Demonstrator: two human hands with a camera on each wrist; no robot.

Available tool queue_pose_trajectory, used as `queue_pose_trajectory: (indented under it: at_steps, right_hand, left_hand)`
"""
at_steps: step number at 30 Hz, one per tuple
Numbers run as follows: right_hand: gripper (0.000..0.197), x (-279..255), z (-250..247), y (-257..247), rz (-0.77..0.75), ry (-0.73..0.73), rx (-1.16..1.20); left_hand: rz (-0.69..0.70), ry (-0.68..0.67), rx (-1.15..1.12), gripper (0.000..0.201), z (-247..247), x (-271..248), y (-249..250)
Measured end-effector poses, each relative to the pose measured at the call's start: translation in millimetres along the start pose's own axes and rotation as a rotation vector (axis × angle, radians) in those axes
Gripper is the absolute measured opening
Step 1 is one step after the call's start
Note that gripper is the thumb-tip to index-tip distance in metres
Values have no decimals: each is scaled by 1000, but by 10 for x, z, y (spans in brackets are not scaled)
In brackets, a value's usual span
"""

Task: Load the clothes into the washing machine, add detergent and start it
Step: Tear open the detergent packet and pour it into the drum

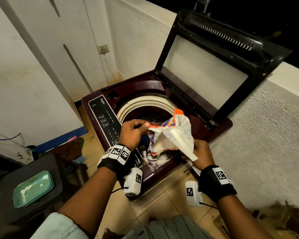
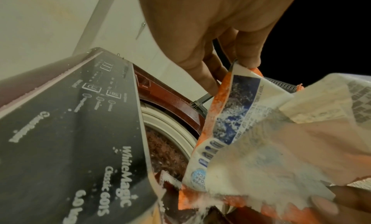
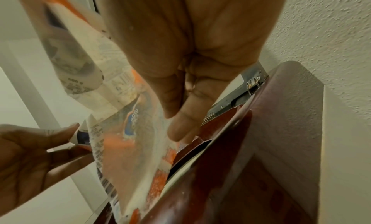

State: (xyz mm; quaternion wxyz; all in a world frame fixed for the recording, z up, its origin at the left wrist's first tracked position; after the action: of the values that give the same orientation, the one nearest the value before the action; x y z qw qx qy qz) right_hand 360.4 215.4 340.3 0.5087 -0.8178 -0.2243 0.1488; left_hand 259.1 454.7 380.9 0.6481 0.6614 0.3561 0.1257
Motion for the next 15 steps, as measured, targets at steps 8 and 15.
queue_pose_trajectory:
  at_steps: [8,15]
  right_hand:
    - [38,37,-45,-122,-101,7,-35]
    - [29,12,-80,-98,-142,9,-24]
  left_hand:
    - [52,35,-17,7,-19,-68,48]
    - [80,28,7,8,29,-117,106]
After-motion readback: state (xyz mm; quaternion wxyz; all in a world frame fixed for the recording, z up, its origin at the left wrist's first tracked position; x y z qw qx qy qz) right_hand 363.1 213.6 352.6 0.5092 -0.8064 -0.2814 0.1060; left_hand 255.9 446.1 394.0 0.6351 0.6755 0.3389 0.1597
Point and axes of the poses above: each hand's wrist, its own x-axis towards the middle knuckle, its own z-axis out of the palm, y = z × x, the point moved 10 cm from there along x, towards the middle knuckle, and after that the axes turned 11 degrees about -z, right-handed, at the moved point
